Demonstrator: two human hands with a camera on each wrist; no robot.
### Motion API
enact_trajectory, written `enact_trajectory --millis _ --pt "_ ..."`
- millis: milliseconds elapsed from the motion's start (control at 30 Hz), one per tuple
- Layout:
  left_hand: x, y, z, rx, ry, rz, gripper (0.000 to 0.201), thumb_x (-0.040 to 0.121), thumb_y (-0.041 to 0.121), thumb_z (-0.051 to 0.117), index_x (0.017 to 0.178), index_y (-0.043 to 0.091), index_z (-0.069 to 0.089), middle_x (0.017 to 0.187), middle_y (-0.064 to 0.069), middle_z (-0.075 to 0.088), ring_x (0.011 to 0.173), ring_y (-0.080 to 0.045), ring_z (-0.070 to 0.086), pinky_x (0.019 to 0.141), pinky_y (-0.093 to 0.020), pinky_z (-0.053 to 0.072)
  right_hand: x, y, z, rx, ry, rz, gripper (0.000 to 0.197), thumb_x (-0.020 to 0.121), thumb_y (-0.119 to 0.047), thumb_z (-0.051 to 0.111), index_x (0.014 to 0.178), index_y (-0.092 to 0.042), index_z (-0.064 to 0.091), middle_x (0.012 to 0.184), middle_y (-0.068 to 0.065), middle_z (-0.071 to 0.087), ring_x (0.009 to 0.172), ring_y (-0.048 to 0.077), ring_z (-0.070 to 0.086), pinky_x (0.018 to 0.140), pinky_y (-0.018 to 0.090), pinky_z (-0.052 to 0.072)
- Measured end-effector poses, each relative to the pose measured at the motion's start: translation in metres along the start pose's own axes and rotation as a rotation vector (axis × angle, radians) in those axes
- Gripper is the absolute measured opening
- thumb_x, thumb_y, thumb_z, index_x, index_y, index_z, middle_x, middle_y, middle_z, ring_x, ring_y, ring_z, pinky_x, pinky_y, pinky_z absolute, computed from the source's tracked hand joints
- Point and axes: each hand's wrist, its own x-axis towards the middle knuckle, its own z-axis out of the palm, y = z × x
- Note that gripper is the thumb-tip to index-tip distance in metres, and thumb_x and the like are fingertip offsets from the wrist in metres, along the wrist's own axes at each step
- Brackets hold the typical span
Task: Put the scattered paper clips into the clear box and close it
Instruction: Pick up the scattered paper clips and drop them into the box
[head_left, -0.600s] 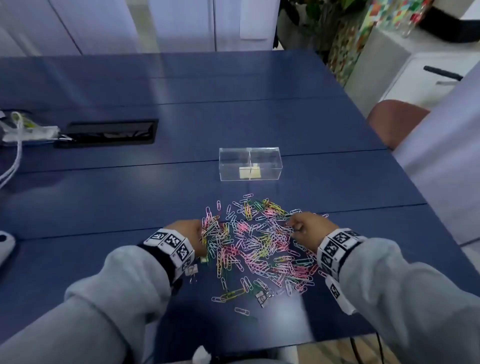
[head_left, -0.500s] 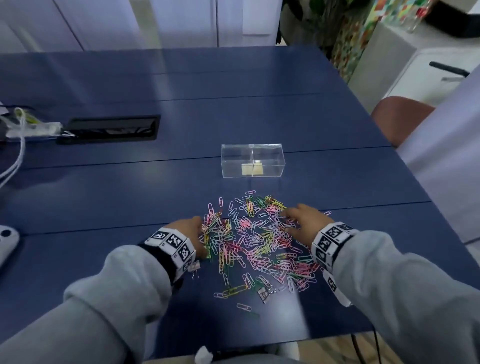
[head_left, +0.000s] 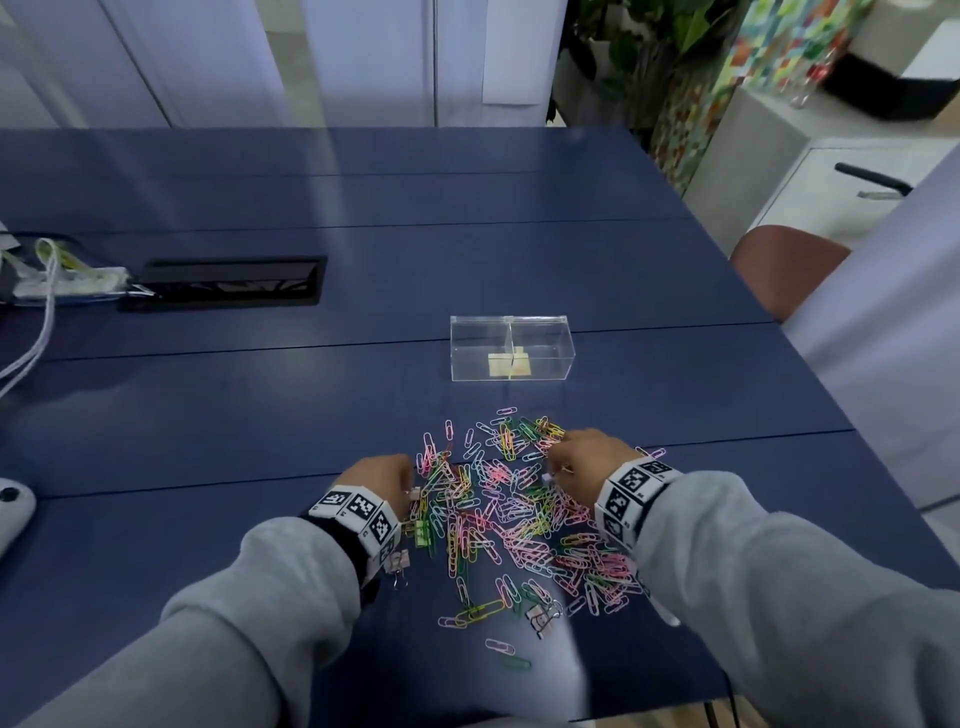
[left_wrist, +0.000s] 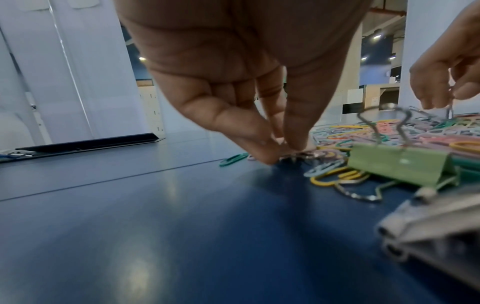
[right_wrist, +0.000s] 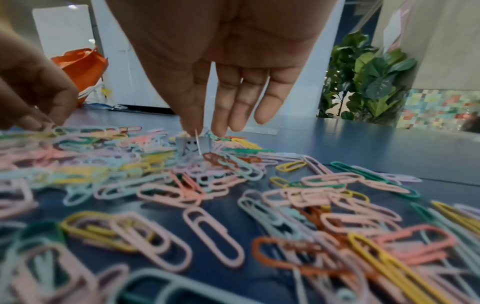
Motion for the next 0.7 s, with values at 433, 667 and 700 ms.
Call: enact_trajectory --millis 433,667,700 --pt "-0.002 -0.029 -0.045 -0.205 0.084 0.118 0.026 0.088 0.023 0.054 0.066 0.027 0.042 0.072 0.008 0.052 0.077 -0.017 0.054 0.067 -0.023 0.040 0.019 -0.029 -0.071 0.586 0.485 0.186 0.009 0.086 -0.024 0.058 0.077 -0.023 0.058 0.073 -0.006 0.059 0.075 0.015 0.056 0.065 0.024 0.041" --pt "-0.005 -0.035 -0.062 -0.340 0.165 0.022 0.027 0.083 0.025 0.061 0.063 0.030 0.042 0.065 0.010 0.051 0.066 -0.012 0.051 0.061 -0.023 0.040 0.084 -0.034 -0.087 0.590 0.496 0.210 0.016 0.084 -0.016 0.057 0.070 -0.022 0.054 0.065 -0.005 0.057 0.070 0.018 0.055 0.063 0.023 0.042" --pt "-0.005 -0.034 -0.065 -0.358 0.176 0.010 0.026 0.082 0.025 0.061 0.064 0.031 0.043 0.065 0.010 0.053 0.064 -0.010 0.051 0.059 -0.023 0.040 0.093 -0.032 -0.086 0.603 0.485 0.225 0.014 0.084 -0.016 0.056 0.071 -0.021 0.055 0.068 -0.002 0.059 0.070 0.019 0.056 0.064 0.024 0.043"
